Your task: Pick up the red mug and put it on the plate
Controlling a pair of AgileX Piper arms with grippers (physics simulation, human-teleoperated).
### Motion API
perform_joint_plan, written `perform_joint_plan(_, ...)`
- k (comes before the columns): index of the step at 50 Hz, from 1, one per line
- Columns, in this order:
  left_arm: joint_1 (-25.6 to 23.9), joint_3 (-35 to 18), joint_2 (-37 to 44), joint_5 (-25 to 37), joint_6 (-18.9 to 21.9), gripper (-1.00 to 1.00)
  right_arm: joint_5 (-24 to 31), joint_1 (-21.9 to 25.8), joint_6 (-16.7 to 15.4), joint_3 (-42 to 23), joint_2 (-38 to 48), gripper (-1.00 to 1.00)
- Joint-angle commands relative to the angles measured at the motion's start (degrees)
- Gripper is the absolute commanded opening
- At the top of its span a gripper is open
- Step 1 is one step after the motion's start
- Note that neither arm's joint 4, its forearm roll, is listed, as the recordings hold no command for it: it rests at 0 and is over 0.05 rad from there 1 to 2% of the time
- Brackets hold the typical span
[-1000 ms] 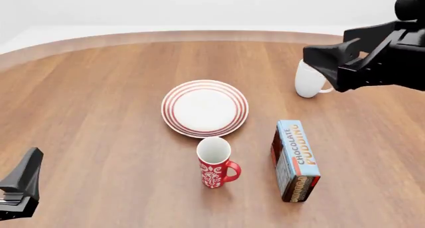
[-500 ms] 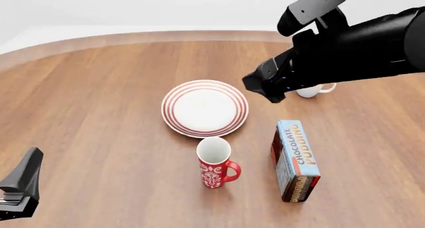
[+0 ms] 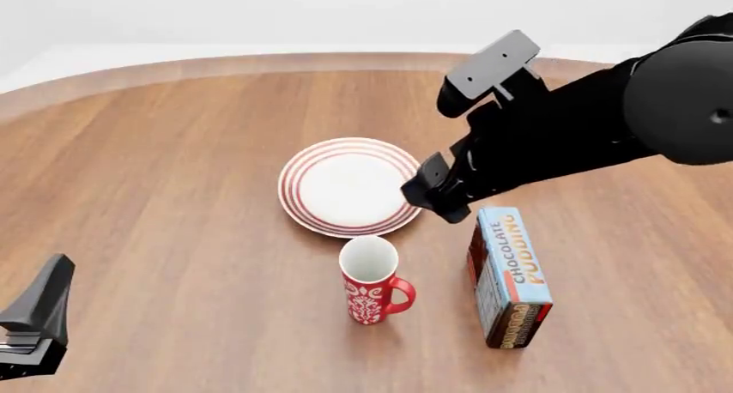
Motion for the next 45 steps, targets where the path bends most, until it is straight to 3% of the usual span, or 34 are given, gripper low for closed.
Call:
perform_joint_plan(1,0.00,0.00,0.00,0.00,0.00,1.00,-0.33,1.19,0.35,2.51,0.43,1.00)
perform_joint_plan(22,0.00,0.00,0.00,0.00,0.00,1.00,-3.02,2.02,1.10,5.04,2.56,1.00)
perform_joint_plan(39,0.00,0.00,0.00,0.00,0.00,1.00,-8.78,2.71,1.51,7.37,6.63,1.00)
perform_joint_plan(45,0.00,0.00,0.00,0.00,0.00,1.00,-10.73,4.47,3.01,9.65,7.45,1.00)
